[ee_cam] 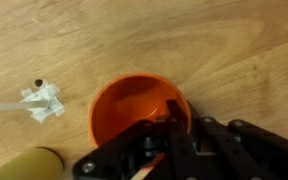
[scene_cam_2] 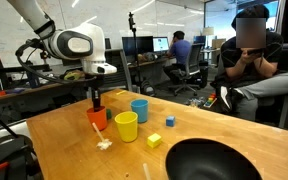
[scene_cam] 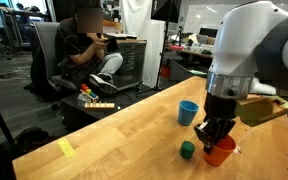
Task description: Put the orange cup inside the yellow cup then place the blue cup inside the orange cup
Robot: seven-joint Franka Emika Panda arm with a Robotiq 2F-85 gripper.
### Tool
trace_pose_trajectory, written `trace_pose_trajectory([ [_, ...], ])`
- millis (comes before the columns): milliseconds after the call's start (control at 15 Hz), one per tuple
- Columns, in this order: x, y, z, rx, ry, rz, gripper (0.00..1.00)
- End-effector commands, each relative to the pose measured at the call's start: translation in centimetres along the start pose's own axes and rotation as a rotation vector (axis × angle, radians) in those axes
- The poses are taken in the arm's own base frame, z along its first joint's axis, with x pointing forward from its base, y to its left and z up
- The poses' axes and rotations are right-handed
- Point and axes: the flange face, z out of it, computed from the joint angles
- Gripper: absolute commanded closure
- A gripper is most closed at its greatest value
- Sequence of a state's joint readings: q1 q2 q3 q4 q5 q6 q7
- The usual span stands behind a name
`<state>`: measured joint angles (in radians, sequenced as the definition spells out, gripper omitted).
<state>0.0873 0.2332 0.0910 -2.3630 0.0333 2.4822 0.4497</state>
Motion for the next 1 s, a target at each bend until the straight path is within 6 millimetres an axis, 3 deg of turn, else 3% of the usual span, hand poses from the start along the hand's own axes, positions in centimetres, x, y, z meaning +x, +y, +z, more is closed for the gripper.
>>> trace_pose_trajectory([
  [0, 0.2, -0.7, -0.7, 0.004, -0.002, 0.006, 1.0],
  [467, -0.6, -1.1, -3.0, -0.008, 0.01, 0.0, 0.98],
  [667, -0.6, -0.6, -5.6, -0.002, 0.025, 0.024, 0.98],
  [933, 0.0, 2.2, -10.3, 0.016, 0.069, 0.106, 0.98],
])
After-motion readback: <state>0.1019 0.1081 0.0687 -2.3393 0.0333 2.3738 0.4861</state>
